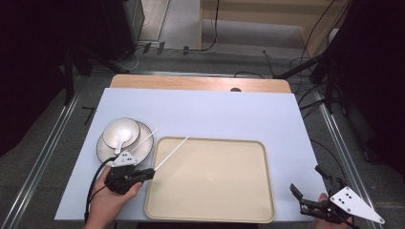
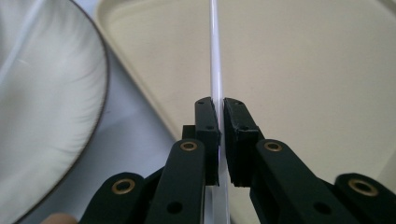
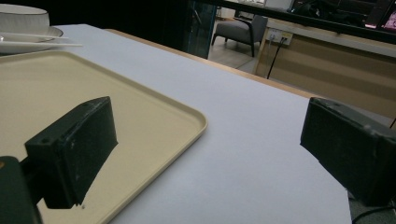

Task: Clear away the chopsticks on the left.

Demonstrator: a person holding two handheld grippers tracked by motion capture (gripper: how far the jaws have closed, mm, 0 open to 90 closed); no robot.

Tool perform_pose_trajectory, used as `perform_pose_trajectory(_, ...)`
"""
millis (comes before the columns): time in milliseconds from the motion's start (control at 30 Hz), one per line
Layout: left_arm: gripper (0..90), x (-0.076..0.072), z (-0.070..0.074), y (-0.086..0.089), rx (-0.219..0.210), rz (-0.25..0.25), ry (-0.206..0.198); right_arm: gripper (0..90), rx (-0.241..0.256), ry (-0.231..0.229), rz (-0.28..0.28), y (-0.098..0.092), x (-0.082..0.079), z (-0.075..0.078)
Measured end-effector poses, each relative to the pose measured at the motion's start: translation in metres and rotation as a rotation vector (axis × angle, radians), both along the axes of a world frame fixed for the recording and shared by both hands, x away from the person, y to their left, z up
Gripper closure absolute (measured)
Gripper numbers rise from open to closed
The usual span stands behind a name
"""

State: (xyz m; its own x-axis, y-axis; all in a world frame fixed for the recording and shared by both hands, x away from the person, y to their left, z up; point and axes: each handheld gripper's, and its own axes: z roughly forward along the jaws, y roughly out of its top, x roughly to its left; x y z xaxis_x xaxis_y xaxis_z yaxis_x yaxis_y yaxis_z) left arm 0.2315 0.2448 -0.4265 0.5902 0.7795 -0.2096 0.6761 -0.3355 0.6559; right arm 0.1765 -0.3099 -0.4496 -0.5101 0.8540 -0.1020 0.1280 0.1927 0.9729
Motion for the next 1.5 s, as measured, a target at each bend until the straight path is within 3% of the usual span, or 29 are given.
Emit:
perform_pose_trajectory(67,85.3,-0.001,-0.002,-0.005,0.006,-0.003,0.008,3.7,0.0,0.003,0.002,0.0,0.0,0.0)
perform_pose_trajectory(467,85.2,-0.003,-0.014,-0.024,-0.049,-0.002,0.052,3.7,0.001,0.001,0.0,0.0,0.0,0.0)
perform_pose_trajectory(800,85.2,-0.003,-0.025,-0.032,-0.046,0.008,0.077,3.7,0.0,0.002,-0.001,-0.001,0.0,0.0)
perform_pose_trajectory(933,85.1,-0.004,-0.028,-0.035,-0.031,0.021,0.072,3.7,0.001,0.001,-0.001,-0.001,-0.001,0.0)
perform_pose_trajectory(1000,85.0,-0.005,-0.03,-0.037,0.0,0.034,0.064,3.7,0.002,0.001,-0.002,-0.002,-0.001,0.0)
perform_pose_trajectory(1200,84.3,-0.007,-0.033,-0.039,-0.019,0.05,0.063,3.7,0.003,0.001,-0.003,-0.001,-0.001,0.0)
perform_pose_trajectory(1500,83.6,-0.008,-0.033,-0.04,-0.006,0.043,0.047,3.7,0.004,-0.005,-0.002,-0.001,-0.002,0.001)
